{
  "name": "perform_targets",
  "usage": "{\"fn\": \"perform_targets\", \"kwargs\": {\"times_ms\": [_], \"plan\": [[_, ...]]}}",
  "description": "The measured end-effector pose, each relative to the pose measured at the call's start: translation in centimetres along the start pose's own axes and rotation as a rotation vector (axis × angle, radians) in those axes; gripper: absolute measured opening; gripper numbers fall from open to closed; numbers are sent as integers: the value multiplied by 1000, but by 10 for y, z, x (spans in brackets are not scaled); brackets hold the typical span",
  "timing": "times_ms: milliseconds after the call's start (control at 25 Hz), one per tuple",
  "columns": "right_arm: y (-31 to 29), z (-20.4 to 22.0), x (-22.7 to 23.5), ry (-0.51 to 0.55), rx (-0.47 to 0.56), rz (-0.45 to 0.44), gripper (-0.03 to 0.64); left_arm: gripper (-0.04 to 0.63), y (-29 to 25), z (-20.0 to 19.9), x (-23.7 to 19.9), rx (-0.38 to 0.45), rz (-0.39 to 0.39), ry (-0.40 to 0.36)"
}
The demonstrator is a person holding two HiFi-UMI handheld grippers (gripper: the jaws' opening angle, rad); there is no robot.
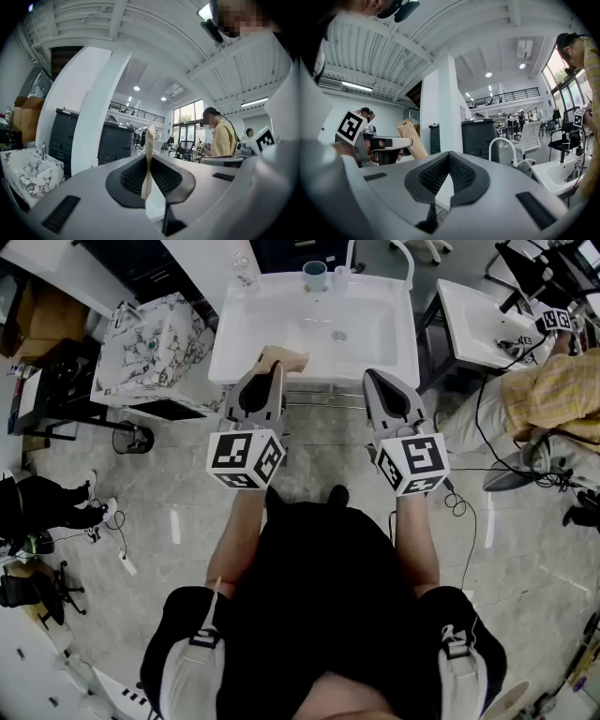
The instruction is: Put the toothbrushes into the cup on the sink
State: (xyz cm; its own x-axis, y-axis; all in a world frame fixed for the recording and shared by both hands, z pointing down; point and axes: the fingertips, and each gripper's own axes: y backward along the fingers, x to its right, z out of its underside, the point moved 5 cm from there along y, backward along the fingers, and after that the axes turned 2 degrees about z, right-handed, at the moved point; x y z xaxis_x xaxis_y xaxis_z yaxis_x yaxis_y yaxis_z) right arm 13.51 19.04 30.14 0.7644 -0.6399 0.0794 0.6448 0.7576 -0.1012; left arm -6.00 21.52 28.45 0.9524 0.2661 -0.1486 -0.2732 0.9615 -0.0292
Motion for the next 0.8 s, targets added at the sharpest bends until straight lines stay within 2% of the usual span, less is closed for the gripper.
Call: {"fn": "perform_targets", "kwargs": {"times_ms": [280, 520, 800], "plan": [[17, 3, -8, 16, -9, -32, 29, 38, 13, 3, 13, 3, -4, 6], [34, 4, -1, 25, 50, -15, 29, 38, 17, 12, 25, -14, -16, 9], [43, 17, 7, -8, 21, -32, 31, 38, 20, 21, 35, -35, -29, 7]]}}
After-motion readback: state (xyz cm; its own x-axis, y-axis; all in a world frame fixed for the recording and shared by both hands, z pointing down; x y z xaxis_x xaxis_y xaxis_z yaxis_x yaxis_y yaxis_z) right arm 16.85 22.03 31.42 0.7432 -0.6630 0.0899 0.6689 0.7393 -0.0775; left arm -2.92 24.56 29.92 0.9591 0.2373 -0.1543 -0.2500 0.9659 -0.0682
